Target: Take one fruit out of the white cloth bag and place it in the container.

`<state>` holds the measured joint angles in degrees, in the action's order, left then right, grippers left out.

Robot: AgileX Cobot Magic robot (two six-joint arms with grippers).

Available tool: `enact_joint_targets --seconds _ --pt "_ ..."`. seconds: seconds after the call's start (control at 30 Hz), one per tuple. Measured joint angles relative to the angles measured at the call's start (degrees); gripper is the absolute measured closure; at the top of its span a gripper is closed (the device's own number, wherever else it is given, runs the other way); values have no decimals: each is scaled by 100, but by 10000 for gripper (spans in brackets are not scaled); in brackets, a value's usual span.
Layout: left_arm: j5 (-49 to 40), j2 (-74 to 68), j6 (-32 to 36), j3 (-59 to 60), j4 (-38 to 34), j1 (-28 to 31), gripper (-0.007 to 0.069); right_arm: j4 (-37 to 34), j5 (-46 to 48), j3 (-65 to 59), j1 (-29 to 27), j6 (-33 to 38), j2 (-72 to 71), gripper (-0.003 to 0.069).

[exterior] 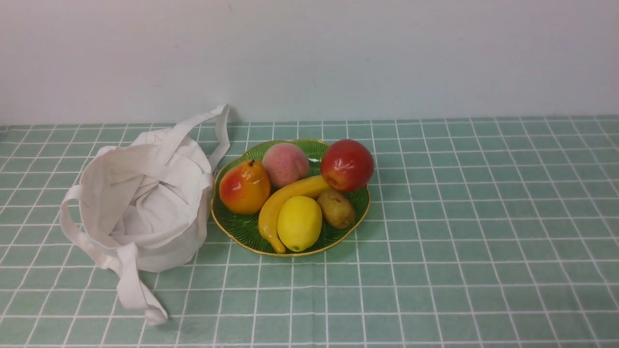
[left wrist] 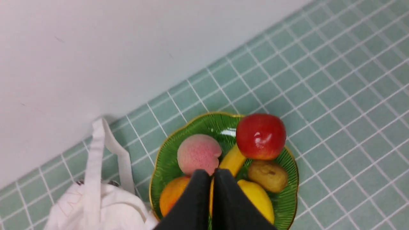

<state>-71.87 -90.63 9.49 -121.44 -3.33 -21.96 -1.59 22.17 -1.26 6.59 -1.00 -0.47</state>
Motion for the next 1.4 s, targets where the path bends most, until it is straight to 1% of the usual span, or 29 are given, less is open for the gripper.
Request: enact_joint_targets --seconds 0.1,0.2,0.27,0.33,0.37,0.4,0.43,0.47,0.57,0.6,0.67,0.83,0.93,1.07,1.23,1.33,1.4 --pt "206 936 -175 593 -12 0 632 0 0 0 0 0 0 671" --pt "751 2238 -438 1745 50 0 632 0 0 0 0 0 0 671" --pt "1020 2703 -480 2277 63 0 632 0 0 0 0 0 0 671" --pt "1747 3675 -538 3594 70 0 632 0 0 0 0 0 0 671" --pt "1747 3748 -538 3688 70 0 632 0 0 0 0 0 0 671" --pt "2277 4388 -543 4524 59 0 632 0 0 0 0 0 0 671" --pt "2277 4457 -543 4613 53 0 632 0 0 0 0 0 0 671" --pt "2727 5043 -543 5390 -31 0 632 0 0 0 0 0 0 671" --pt "3278 6053 -520 6705 -58 0 632 0 0 0 0 0 0 671" --pt "3300 6104 -523 6705 -58 0 632 0 0 0 0 0 0 671" --pt "3518 6690 -511 7479 -31 0 632 0 0 0 0 0 0 671" --pt "4239 7508 -517 8609 48 0 632 0 0 0 0 0 0 671" --pt "4494 7710 -573 9059 66 0 632 0 0 0 0 0 0 671" --pt "4554 7746 -738 9424 71 0 632 0 0 0 0 0 0 671" --pt "4777 7867 -778 9984 135 40 632 0 0 0 0 0 0 671" --pt "4985 8127 -766 10516 31 317 632 0 0 0 0 0 0 671" --pt "5234 8408 -691 11052 -128 758 632 0 0 0 0 0 0 671"
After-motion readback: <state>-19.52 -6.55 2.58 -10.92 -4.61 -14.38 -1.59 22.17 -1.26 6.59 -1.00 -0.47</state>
